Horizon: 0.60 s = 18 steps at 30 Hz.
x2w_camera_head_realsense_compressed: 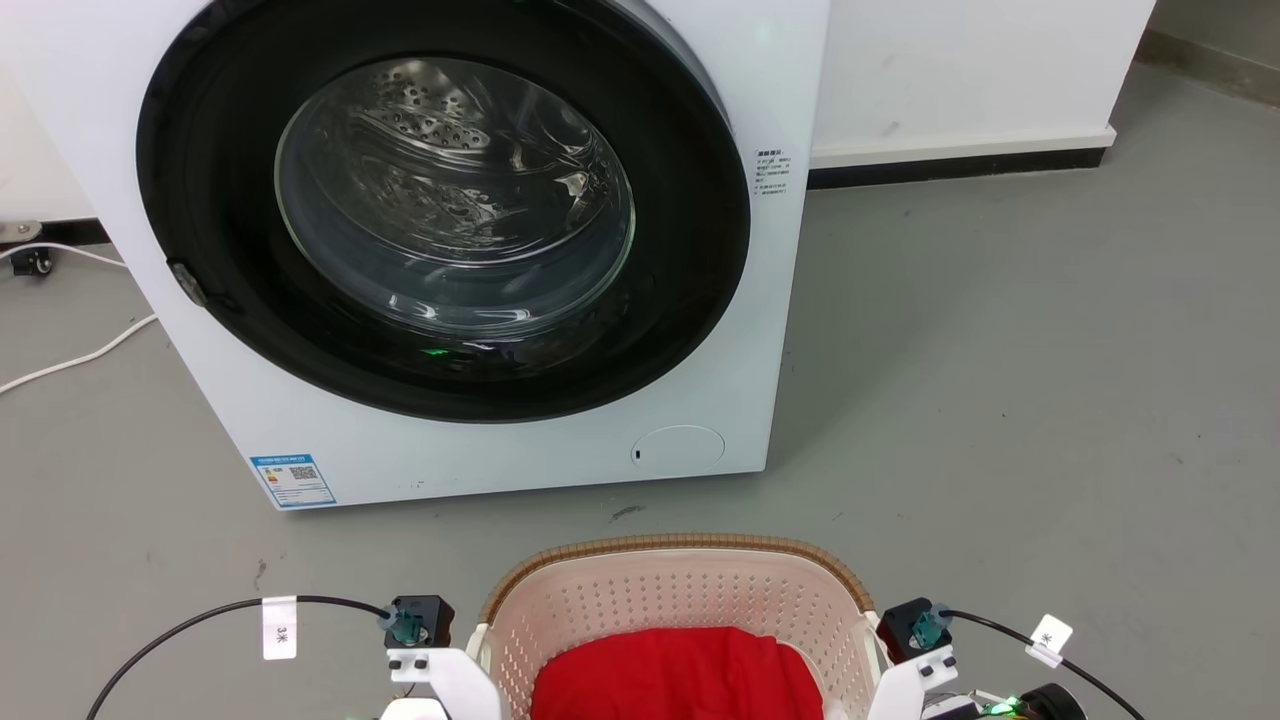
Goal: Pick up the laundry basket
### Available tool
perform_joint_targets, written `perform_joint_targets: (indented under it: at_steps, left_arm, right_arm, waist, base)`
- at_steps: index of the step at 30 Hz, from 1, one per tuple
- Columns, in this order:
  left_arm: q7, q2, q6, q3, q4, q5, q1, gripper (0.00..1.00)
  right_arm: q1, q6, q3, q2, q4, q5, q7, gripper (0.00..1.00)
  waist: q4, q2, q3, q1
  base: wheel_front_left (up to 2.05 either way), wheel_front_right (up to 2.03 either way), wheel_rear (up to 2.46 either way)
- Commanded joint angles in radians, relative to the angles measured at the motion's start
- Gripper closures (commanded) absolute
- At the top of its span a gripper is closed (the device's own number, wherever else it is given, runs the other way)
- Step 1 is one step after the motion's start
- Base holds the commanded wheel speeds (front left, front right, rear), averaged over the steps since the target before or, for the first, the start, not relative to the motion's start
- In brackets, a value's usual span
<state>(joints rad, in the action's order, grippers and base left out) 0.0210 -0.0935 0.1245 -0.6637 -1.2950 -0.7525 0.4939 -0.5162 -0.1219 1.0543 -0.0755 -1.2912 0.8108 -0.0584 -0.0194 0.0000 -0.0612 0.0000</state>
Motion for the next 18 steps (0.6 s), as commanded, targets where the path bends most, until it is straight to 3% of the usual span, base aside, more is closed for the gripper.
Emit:
perform_joint_targets:
  at_steps: [1, 18]
  left_arm:
    - [0.012, 0.008, 0.01, -0.004, 0.012, -0.005, 0.003, 1.0]
    - [0.009, 0.002, 0.01, -0.022, 0.012, -0.021, -0.002, 1.0]
  right_arm:
    - [-0.003, -0.016, 0.014, 0.019, 0.009, 0.0, 0.003, 1.0]
    - [-0.004, -0.016, 0.042, 0.017, 0.008, 0.025, 0.007, 1.0]
  waist:
    - [0.0, 0.0, -0.001, 0.0]
    - [-0.002, 0.0, -0.003, 0.0]
  base:
    - [0.0, 0.0, 0.0]
    - [0.0, 0.0, 0.0]
